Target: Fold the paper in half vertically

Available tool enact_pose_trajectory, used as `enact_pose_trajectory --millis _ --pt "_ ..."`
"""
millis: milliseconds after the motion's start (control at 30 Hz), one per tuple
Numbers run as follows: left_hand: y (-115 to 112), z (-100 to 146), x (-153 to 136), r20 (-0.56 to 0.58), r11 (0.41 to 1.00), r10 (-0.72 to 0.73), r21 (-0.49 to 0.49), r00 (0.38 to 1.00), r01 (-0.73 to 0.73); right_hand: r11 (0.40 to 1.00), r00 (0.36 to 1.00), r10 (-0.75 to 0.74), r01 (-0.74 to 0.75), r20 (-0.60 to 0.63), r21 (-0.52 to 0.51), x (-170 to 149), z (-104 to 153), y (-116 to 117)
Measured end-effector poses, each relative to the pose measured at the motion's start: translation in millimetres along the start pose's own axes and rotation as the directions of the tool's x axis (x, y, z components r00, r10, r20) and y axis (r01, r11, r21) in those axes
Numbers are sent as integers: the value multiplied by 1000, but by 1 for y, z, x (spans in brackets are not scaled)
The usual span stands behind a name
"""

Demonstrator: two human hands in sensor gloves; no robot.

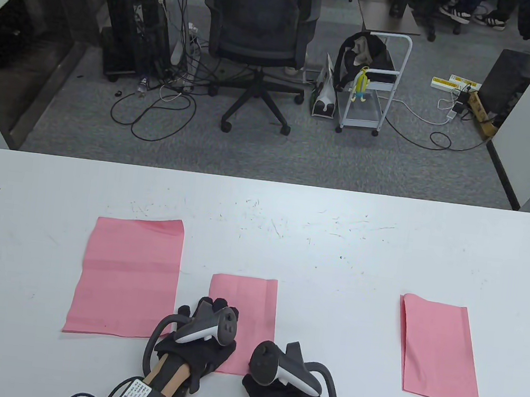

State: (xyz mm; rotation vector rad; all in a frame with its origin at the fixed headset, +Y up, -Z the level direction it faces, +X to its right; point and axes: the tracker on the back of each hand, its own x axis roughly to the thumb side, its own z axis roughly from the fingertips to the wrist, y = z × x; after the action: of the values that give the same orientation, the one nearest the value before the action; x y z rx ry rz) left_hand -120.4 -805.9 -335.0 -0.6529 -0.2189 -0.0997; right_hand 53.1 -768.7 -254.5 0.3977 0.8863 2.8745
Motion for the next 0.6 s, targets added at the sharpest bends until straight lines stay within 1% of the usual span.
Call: enact_pose_trajectory --millis 133,400,467,533,600 --pt "0 0 0 0 1000 0 -1 1000 0 1000 1000 4 -4 1 2 1 4 3" --pt "0 0 0 0 1000 0 1 1000 0 999 999 -36 36 4 -4 -4 1 0" --pt "0 0 0 0 1000 0 4 1000 0 998 998 -55 55 17 18 -7 -1 -5" --pt "0 0 0 1 1000 0 6 1000 0 994 994 -104 104 19 20 -13 -4 -13" --pt "0 0 0 1 1000 1 6 1000 -1 972 972 -236 236 17 24 -24 -14 -25"
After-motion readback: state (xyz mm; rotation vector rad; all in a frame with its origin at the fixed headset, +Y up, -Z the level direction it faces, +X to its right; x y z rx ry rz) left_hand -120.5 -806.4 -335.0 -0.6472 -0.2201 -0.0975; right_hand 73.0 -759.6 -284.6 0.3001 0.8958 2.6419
